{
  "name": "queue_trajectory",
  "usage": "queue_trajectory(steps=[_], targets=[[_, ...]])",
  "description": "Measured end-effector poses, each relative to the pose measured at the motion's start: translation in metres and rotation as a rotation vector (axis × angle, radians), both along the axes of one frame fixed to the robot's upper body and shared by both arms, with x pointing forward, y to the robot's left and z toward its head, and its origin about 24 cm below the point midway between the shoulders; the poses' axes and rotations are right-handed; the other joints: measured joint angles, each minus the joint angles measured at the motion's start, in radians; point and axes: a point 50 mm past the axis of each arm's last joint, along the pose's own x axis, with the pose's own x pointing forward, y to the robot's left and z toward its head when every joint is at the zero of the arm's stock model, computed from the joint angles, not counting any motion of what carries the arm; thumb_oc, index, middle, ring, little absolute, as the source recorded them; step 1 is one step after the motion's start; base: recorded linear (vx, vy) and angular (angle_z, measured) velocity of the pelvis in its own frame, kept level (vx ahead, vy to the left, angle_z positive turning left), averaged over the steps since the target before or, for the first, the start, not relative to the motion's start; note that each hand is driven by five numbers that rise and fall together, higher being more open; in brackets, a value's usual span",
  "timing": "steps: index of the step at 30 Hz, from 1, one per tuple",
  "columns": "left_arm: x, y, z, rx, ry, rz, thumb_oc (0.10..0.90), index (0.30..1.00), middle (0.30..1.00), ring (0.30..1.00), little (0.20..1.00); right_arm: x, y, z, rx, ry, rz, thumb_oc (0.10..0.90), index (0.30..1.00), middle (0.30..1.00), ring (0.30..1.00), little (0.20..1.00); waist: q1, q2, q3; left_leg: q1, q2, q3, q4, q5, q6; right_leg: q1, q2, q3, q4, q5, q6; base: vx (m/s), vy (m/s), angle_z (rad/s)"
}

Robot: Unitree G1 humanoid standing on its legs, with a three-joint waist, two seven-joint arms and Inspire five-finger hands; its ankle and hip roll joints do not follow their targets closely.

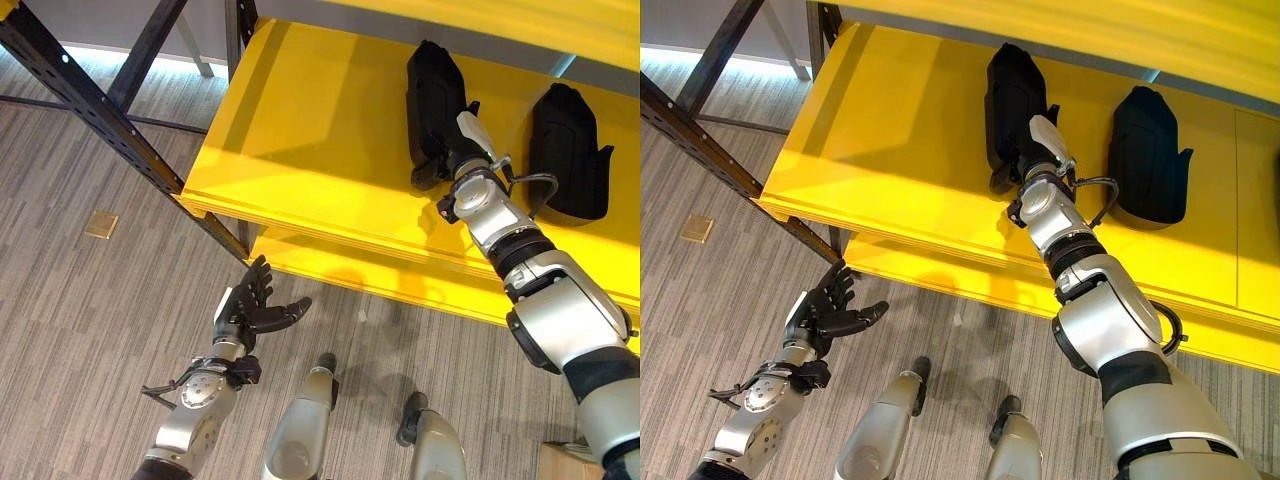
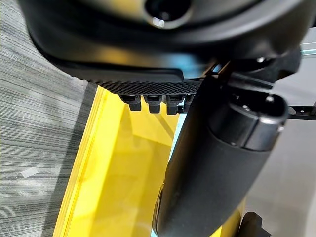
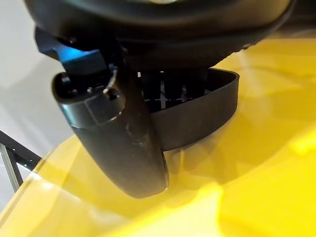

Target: Move parts from the plastic box to the shelf.

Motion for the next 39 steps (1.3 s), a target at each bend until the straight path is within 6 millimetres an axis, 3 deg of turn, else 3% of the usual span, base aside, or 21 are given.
queue_trajectory(steps=[11,39], targets=[[-0.001,-0.001,-0.001,0.002,0.006,0.011,0.9,1.0,1.0,1.0,1.0,0.0,0.02,-0.006,0.031,0.012,0.04,0.4,0.3,0.3,0.3,0.3,0.003,0.0,0.0,0.002,0.01,0.003,0.002,0.001,-0.002,0.001,0.009,0.004,0.0,0.005,0.004,0.0,0.001,-0.01],[-0.002,0.0,-0.003,0.002,0.013,0.013,0.9,1.0,1.0,1.0,1.0,0.0,0.031,-0.014,0.089,0.041,0.058,0.4,0.3,0.3,0.3,0.3,0.005,0.0,0.0,0.011,0.012,-0.002,0.003,0.002,-0.004,0.015,0.013,0.0,-0.004,0.008,0.007,0.0,0.0,0.0]])
